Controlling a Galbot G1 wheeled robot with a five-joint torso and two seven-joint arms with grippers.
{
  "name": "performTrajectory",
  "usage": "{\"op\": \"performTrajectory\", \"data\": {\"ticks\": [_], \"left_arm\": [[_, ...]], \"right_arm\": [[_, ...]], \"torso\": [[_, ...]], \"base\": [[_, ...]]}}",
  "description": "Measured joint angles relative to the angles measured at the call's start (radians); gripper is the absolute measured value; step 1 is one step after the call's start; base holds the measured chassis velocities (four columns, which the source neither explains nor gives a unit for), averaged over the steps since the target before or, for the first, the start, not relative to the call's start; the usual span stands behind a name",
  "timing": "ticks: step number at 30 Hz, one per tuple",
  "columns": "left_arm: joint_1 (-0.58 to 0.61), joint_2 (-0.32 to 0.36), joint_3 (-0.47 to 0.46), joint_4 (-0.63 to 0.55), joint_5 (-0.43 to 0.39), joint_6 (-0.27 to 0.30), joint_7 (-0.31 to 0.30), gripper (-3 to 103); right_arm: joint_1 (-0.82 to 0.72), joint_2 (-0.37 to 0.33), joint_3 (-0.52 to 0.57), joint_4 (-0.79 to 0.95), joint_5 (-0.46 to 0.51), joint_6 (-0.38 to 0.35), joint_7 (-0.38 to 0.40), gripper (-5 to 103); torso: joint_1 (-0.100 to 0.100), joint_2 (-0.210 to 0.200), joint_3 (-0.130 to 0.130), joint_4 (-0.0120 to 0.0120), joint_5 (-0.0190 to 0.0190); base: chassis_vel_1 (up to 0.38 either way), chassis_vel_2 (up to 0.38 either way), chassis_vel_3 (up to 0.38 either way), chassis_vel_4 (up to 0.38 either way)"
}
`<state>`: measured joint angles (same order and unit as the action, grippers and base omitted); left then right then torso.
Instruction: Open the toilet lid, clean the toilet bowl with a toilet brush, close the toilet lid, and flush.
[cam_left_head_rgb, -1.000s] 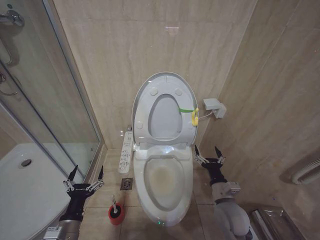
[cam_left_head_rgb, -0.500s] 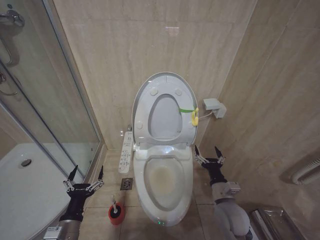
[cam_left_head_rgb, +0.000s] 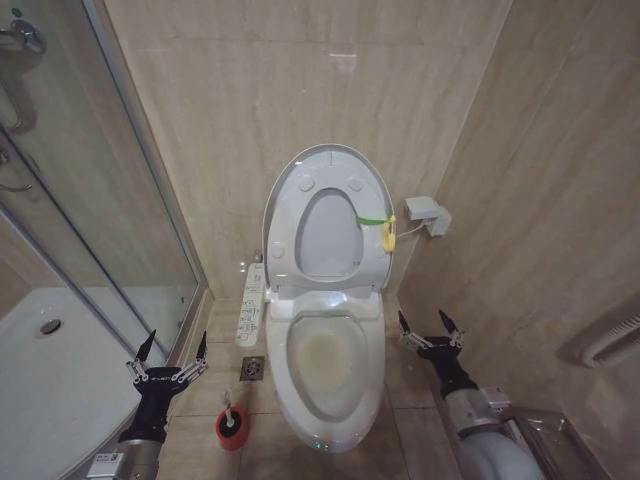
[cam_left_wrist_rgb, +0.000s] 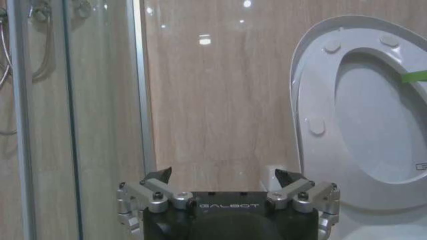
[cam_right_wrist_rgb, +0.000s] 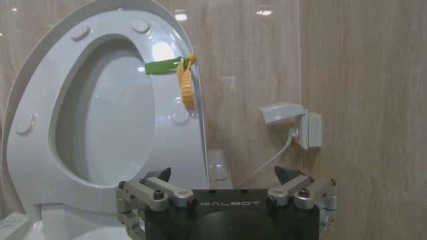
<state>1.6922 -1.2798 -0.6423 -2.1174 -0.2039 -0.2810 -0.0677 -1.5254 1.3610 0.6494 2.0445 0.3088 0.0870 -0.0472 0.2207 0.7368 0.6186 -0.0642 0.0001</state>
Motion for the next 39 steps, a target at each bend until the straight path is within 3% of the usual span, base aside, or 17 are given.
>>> {"op": "performTrajectory", "data": {"ticks": [19, 27, 39], "left_arm": [[0.000, 0.000, 0.000, 0.000, 0.000, 0.000, 0.000, 100], [0.000, 0.000, 0.000, 0.000, 0.000, 0.000, 0.000, 100], [0.000, 0.000, 0.000, 0.000, 0.000, 0.000, 0.000, 100]], "right_arm": [[0.143, 0.011, 0.020, -0.093, 0.007, 0.033, 0.054, 100], [0.250, -0.037, 0.008, -0.173, -0.005, 0.027, 0.063, 100], [0.593, -0.112, -0.085, -0.466, 0.007, 0.039, 0.131, 100]], "torso": [[0.000, 0.000, 0.000, 0.0001, -0.0001], [0.000, 0.000, 0.000, 0.0001, 0.0000], [0.000, 0.000, 0.000, 0.0001, 0.0001]], "base": [[0.000, 0.000, 0.000, 0.000], [0.000, 0.000, 0.000, 0.000], [0.000, 0.000, 0.000, 0.000]]}}
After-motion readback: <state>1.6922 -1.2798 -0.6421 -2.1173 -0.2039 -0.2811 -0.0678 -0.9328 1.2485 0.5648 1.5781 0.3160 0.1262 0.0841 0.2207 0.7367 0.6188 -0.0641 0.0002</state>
